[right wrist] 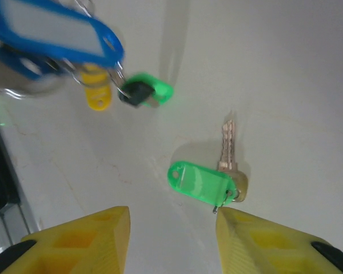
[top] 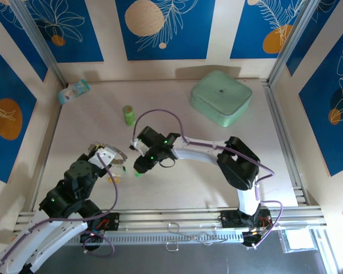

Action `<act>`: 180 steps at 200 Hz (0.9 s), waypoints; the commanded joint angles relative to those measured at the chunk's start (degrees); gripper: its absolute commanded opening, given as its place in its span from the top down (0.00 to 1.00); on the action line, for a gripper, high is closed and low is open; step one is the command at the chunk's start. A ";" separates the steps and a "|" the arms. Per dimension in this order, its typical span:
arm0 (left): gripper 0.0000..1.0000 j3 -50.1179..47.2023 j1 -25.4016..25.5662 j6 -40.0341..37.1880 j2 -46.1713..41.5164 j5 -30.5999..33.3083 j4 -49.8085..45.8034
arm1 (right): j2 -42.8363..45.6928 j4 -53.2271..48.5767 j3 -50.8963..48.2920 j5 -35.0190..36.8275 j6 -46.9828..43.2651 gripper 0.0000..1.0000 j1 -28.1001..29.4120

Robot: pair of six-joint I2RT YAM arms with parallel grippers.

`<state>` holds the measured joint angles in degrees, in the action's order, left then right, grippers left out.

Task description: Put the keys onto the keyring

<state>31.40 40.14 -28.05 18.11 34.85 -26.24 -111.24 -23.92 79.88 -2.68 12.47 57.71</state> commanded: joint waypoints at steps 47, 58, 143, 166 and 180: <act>1.00 0.44 -0.51 -2.44 -3.90 6.70 4.77 | -4.56 -5.78 1.76 1.88 12.11 0.56 1.05; 1.00 0.40 -0.50 -2.53 -4.28 6.74 4.75 | -5.14 -5.83 1.99 1.95 12.40 0.57 1.02; 1.00 -0.02 -0.51 -2.97 -4.31 5.93 5.11 | -5.85 -5.88 2.17 2.24 12.25 0.89 0.72; 1.00 -0.09 -0.50 -2.98 -4.31 5.61 4.95 | -4.48 -5.88 1.11 2.68 11.96 0.96 0.56; 1.00 -0.08 -0.50 -2.97 -4.31 5.21 4.80 | -2.94 -5.79 -0.04 3.09 11.66 0.98 0.40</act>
<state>31.31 40.12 -30.55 14.35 39.70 -24.45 -116.71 -28.47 80.88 -0.01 24.47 58.39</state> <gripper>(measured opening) 0.056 0.066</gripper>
